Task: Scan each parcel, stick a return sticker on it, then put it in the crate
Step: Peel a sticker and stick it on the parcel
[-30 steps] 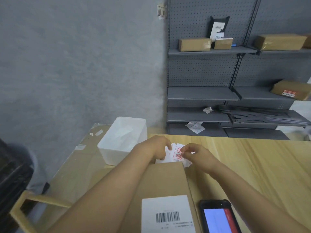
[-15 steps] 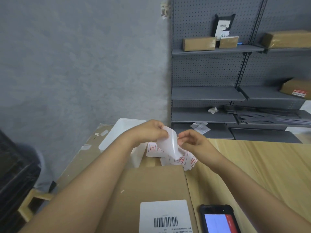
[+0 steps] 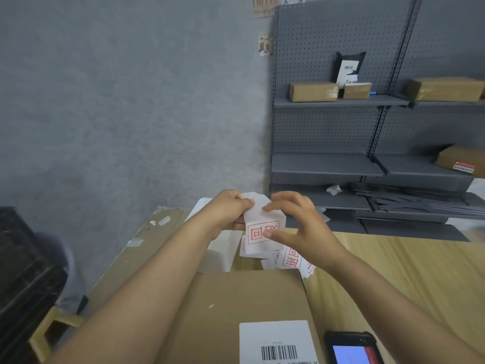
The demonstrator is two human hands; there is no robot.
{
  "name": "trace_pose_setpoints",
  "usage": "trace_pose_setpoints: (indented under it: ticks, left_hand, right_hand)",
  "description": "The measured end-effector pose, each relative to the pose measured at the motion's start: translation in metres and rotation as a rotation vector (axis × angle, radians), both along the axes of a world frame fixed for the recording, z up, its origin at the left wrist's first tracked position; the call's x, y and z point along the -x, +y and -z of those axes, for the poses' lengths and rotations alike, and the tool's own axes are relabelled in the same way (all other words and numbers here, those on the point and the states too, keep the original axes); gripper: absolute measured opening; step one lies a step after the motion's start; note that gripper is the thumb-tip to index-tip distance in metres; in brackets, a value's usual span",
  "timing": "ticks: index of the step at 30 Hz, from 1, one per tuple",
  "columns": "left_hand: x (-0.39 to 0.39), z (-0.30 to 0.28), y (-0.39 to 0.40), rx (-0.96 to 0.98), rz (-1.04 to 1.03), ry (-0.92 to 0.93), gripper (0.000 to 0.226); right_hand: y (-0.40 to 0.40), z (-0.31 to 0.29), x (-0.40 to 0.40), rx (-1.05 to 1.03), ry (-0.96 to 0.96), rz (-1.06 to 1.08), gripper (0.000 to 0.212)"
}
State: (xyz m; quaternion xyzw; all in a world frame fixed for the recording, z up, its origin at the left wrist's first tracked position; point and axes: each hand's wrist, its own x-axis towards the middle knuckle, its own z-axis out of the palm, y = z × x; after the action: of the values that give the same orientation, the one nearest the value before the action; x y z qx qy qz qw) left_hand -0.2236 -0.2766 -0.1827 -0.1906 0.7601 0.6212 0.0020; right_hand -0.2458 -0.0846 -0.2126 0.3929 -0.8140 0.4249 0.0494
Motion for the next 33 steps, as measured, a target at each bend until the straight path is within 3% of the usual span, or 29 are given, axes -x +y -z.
trace_pose_setpoints:
  ticks: [6, 13, 16, 19, 26, 30, 33]
  left_hand:
    - [-0.002, -0.001, -0.005, -0.082, -0.066, -0.062, 0.015]
    - [-0.001, 0.007, -0.041, -0.014, -0.365, -0.006, 0.024]
    - [-0.002, 0.018, -0.071, 0.147, -0.486, -0.009, 0.032]
    - [-0.005, 0.030, -0.093, 0.492, -0.575, -0.066, 0.032]
    - [-0.006, 0.049, -0.094, 0.814, -0.266, -0.109, 0.028]
    - [-0.009, 0.046, -0.091, 0.975, -0.239, -0.036, 0.044]
    - [-0.013, 0.034, -0.076, 0.987, -0.235, 0.102, 0.034]
  right_hand:
    - [-0.016, -0.006, -0.008, -0.043, 0.244, 0.046, 0.019]
    - [-0.013, -0.007, -0.010, -0.007, 0.206, 0.054, 0.004]
    - [-0.003, -0.004, -0.006, -0.014, 0.192, 0.092, 0.004]
    - [0.008, 0.001, -0.005, 0.011, 0.122, 0.140, 0.006]
    - [0.020, 0.005, -0.011, 0.049, -0.102, 0.165, 0.012]
    - [0.023, 0.001, -0.018, 0.081, -0.197, 0.163, 0.009]
    - [0.024, -0.003, -0.022, 0.060, -0.302, 0.131, 0.007]
